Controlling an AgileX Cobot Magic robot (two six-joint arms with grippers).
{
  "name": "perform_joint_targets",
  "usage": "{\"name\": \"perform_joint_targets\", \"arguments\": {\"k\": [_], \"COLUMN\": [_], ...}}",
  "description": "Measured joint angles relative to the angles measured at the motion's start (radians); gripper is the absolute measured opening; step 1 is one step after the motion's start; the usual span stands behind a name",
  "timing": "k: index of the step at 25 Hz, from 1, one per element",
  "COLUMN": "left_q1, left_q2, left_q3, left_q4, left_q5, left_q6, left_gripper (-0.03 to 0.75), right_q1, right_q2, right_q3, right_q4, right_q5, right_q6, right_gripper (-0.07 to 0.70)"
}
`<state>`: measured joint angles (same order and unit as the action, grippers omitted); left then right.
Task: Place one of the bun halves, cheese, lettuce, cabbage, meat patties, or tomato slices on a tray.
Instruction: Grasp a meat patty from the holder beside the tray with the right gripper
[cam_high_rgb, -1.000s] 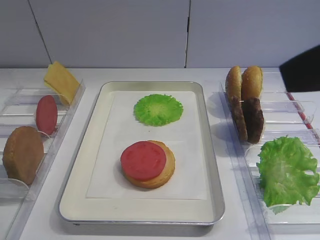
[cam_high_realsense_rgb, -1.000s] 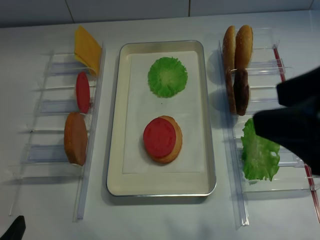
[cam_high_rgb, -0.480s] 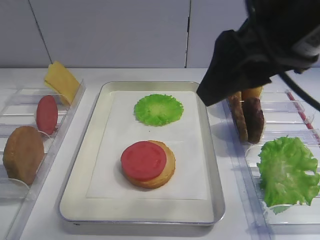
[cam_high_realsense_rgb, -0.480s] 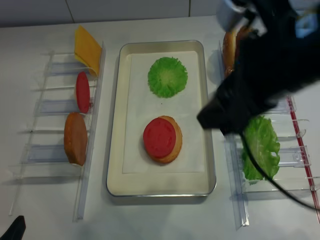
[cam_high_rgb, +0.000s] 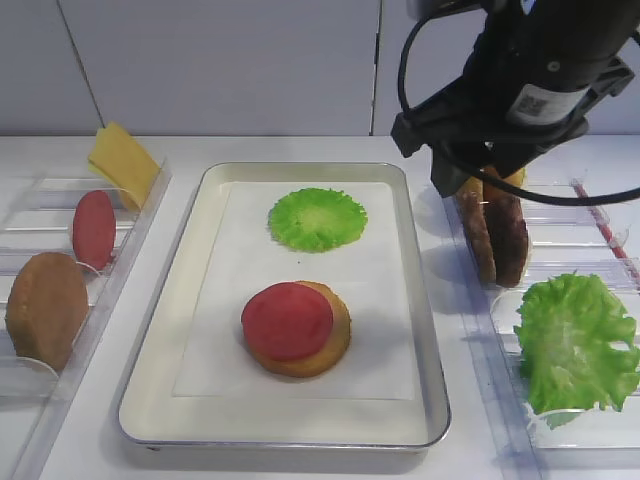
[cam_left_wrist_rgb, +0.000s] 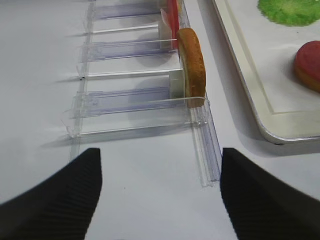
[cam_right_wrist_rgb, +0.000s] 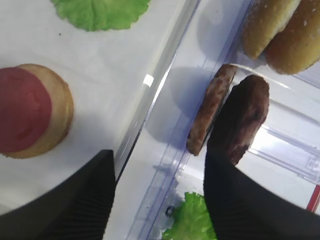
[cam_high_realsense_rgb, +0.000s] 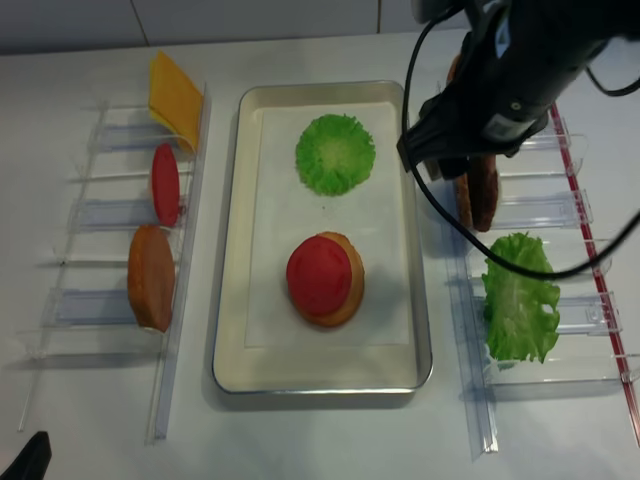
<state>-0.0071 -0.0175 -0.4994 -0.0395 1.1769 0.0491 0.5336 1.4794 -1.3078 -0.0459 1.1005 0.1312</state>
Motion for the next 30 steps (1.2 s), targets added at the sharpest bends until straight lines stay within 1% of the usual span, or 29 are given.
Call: {"name": "perform_joint_targets", "arguments": {"k": [3,5,8,11,18,23,26,30], "left_q1": [0.000,0.000,0.000,0.000,0.000,0.000,0.000,0.000], "left_q2": [0.000,0.000,0.000,0.000,0.000,0.000,0.000,0.000], "left_q3": [0.000,0.000,0.000,0.000,0.000,0.000,0.000,0.000], "left_q4": [0.000,0.000,0.000,0.000,0.000,0.000,0.000,0.000], "left_q5": [0.000,0.000,0.000,0.000,0.000,0.000,0.000,0.000], "left_q6": [0.000,0.000,0.000,0.000,0.000,0.000,0.000,0.000], "left_gripper": [0.473,0.473,0.473,0.473,0.473,0.473,0.473,0.473], "right_q1": [0.000,0.000,0.000,0.000,0.000,0.000,0.000,0.000], "right_q2": [0.036,0.059,0.094,0.123,0.188,0.230,0.243,0.252], "right_q3": [-0.002,-0.002,-0.002,-0.002,-0.002,-0.005,-0.005,-0.005], "right_q4": [-0.042,-0.083,-0.142,-0.167,-0.206,-0.212,-0.212,-0.235], "right_q5": [-0.040,-0.052,-0.056,-0.059,-0.074,-0.085,-0.099,-0.103], "right_q6": [0.013,0.062,0.120,0.163,0.201,0.232,0.273,0.336], "right_gripper": [0.413,0.409,0.440,0.477,0.487,0.486,0.468,0.414]}}
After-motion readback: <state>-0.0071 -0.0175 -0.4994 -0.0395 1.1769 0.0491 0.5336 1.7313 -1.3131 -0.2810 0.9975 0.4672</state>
